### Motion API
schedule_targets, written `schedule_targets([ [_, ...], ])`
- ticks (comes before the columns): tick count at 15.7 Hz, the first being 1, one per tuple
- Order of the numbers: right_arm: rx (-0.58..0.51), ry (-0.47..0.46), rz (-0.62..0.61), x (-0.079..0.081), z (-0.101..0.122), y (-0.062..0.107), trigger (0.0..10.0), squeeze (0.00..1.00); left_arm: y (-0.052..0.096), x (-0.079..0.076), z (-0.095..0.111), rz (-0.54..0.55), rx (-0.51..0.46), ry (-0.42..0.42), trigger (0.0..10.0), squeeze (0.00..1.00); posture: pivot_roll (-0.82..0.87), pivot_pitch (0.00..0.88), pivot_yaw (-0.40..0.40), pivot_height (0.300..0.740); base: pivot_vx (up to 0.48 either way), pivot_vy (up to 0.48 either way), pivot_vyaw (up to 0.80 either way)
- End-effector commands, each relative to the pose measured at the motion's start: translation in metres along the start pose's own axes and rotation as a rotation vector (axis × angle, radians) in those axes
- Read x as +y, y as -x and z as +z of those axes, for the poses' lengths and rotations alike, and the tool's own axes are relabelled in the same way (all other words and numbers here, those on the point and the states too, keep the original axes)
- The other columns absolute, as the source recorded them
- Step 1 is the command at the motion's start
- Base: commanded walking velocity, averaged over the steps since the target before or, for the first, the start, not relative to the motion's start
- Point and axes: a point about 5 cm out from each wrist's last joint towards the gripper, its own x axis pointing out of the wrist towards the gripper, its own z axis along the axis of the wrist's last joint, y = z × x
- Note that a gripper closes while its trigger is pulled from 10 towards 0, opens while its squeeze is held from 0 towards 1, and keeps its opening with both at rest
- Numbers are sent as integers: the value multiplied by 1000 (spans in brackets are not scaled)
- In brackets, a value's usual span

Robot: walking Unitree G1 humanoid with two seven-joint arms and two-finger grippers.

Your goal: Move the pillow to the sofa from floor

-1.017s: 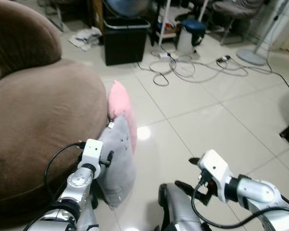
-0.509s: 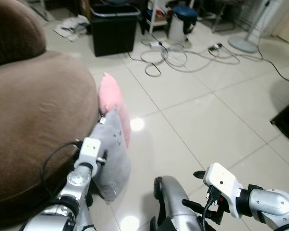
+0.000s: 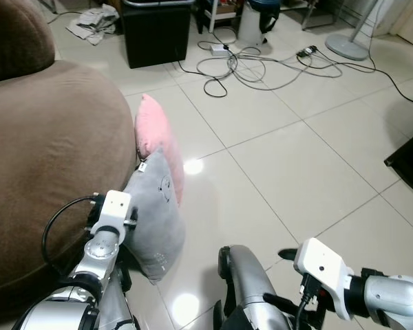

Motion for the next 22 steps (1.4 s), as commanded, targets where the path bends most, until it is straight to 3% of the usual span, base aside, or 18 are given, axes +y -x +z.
schedule_targets([
  [1,2,12,-12,-2,2,5,10000,0,4,-7,-14,-31,59,-11,10000,1000,-343,167,-147,553,0,0,0],
  [3,1,18,-6,-1,4,5,10000,0,6,-11,-18,-63,83,-3,10000,800,-345,165,-146,553,0,0,0],
  [6,2,21,-4,2,5,6,10000,0,10,-13,-27,-74,116,-2,10000,388,-354,165,-143,553,0,0,0],
  [7,4,20,-2,4,5,7,10000,0,10,-13,-28,-76,119,2,10000,388,-355,165,-141,553,0,0,0],
  [8,4,17,-2,4,5,7,10000,0,10,-14,-28,-85,120,19,10000,275,-355,166,-140,553,0,0,0],
  [9,4,16,-3,4,5,7,10000,0,10,-15,-27,-88,119,25,10000,275,-355,166,-140,553,0,0,0],
  [10,4,13,-4,4,5,7,10000,0,9,-18,-23,-100,103,53,7804,176,-354,168,-138,553,0,0,0],
  [11,3,9,-6,4,5,7,10000,0,8,-21,-19,-116,86,66,4000,90,-352,166,-136,553,0,0,0],
  [12,3,8,-7,4,5,7,10000,0,7,-22,-18,-121,82,69,4000,90,-352,166,-136,553,0,0,0],
  [13,3,7,-7,5,5,6,10000,0,7,-24,-18,-128,84,69,0,12,-353,163,-134,553,0,0,0],
  [22,-6,1,-16,6,6,3,10000,0,7,-25,-18,-128,94,72,0,0,-353,157,-125,553,0,0,0],
])
